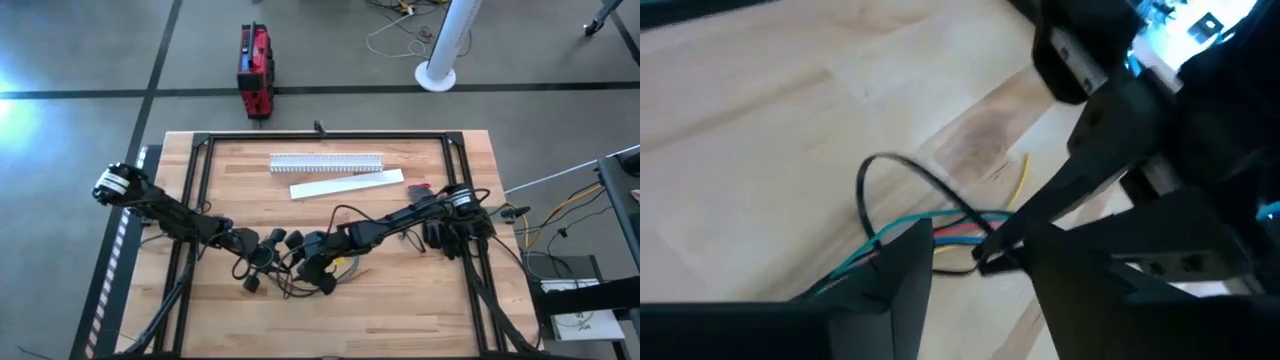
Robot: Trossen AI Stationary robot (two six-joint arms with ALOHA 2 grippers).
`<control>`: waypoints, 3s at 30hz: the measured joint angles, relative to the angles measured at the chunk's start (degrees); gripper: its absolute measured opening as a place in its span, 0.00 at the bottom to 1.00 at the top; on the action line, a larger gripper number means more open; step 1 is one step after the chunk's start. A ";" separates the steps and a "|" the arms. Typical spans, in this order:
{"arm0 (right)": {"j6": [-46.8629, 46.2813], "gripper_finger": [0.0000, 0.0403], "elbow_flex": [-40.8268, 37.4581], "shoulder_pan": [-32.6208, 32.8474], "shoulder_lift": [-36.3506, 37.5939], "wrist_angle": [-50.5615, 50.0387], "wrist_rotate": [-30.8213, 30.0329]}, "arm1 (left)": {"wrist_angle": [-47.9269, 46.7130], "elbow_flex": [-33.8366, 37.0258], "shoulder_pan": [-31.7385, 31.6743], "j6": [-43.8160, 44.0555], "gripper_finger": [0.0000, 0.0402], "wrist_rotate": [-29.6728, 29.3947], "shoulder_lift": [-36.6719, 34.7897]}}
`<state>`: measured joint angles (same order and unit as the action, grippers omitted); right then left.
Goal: Ziptie cables
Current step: Wrap the cables together using a black zip tie
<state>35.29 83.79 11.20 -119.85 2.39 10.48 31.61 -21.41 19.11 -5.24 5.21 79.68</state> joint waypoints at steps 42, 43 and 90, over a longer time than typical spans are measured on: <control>-14.24 0.06 -20.43 1.34 20.27 -14.93 -26.47 | -19.27 -3.26 0.20 51.69 0.28 -16.70 -13.22; -14.38 0.05 -23.37 1.29 21.51 -10.25 -26.58 | -20.00 -4.32 0.20 52.63 0.32 -16.69 -12.48; -14.49 0.39 -51.40 5.30 30.58 27.06 -5.12 | -76.06 -45.97 14.52 106.83 0.59 -35.58 20.16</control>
<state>20.80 32.39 16.50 -89.27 29.45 5.36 -44.45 -67.37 33.64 101.59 -30.37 99.84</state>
